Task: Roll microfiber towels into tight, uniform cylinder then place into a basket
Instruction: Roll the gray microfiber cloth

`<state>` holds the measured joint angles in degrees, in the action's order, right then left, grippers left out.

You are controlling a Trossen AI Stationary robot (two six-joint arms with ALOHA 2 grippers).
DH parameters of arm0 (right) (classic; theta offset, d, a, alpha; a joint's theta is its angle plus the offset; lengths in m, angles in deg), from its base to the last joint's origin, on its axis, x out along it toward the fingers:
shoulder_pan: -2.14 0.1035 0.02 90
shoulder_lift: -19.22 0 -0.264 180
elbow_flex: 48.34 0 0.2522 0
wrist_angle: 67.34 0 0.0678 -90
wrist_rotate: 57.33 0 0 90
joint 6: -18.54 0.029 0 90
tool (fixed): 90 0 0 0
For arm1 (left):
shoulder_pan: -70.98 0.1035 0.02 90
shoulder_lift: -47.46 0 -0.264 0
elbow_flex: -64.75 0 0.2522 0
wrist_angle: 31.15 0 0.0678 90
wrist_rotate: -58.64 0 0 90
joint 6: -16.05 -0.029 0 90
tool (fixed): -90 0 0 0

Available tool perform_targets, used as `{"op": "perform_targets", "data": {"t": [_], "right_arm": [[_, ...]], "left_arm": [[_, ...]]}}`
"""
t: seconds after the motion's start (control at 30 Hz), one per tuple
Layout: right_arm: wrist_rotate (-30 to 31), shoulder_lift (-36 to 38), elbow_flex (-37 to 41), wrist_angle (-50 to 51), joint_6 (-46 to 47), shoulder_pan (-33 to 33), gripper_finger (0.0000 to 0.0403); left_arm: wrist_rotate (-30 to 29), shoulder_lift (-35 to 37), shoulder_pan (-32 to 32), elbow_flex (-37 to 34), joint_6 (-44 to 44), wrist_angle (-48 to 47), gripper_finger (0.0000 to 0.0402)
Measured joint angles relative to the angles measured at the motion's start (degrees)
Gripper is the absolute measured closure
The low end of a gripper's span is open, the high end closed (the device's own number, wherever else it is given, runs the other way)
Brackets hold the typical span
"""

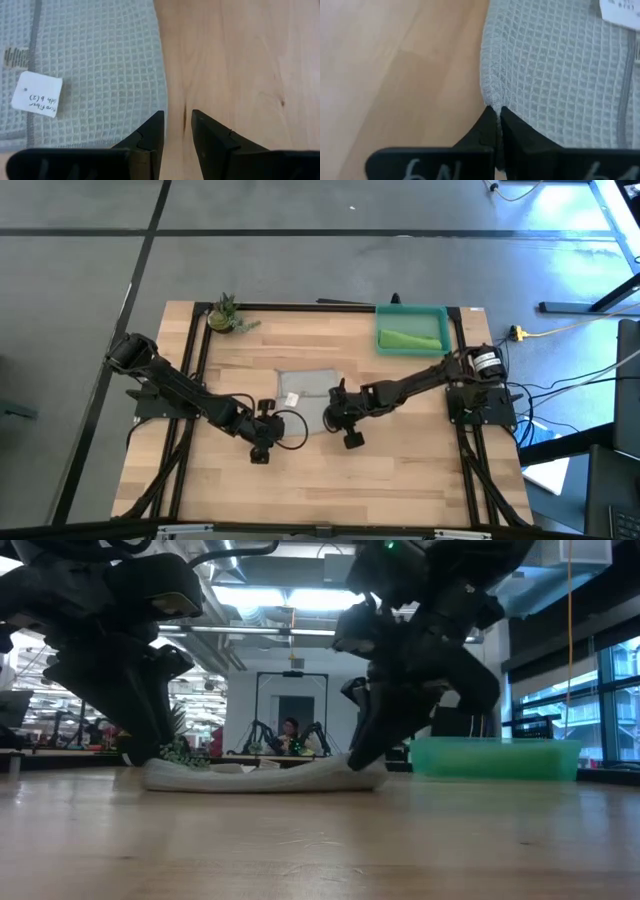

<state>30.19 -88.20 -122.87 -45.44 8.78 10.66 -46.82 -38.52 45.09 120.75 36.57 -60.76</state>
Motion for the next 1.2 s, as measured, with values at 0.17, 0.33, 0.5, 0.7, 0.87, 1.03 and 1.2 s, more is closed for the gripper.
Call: {"op": "perform_targets", "data": {"t": [0.17, 0.33, 0.5, 0.7, 0.87, 1.03, 1.2], "right_arm": [[-0.1, 0.0, 0.0, 0.9, 0.5, -1.0, 0.0395], [-0.2, 0.0, 0.0, 0.8, 0.7, -0.9, 0.0395], [-0.2, 0.1, 0.0, 0.8, 2.0, -0.9, 0.0395], [-1.6, 0.1, 0.0, 0.9, 2.0, -0.9, 0.0395], [-3.6, 0.1, 0.0, 0.9, 2.0, -0.9, 0.0395], [-3.8, 0.2, 0.0, 1.0, 2.8, -1.8, 0.0393], [-3.7, 0.2, 0.0, 1.1, 3.4, -2.6, 0.0394]], "left_arm": [[-1.8, 0.0, 0.4, 0.0, 0.3, 0.0, 0.0308], [-2.1, 0.0, 1.3, 0.0, -1.2, 0.4, 0.0302], [-2.2, -0.6, 1.4, 0.0, -8.7, 0.6, 0.0301], [-4.1, -3.8, 1.1, 0.0, -16.9, 0.6, 0.0302], [-6.0, -6.7, 1.1, 0.0, -16.5, 1.2, 0.0304], [-4.3, -7.7, 1.1, 0.1, -16.5, 1.9, 0.0302], [-4.0, -7.6, 1.1, 0.1, -16.2, 1.8, 0.0301]]}}
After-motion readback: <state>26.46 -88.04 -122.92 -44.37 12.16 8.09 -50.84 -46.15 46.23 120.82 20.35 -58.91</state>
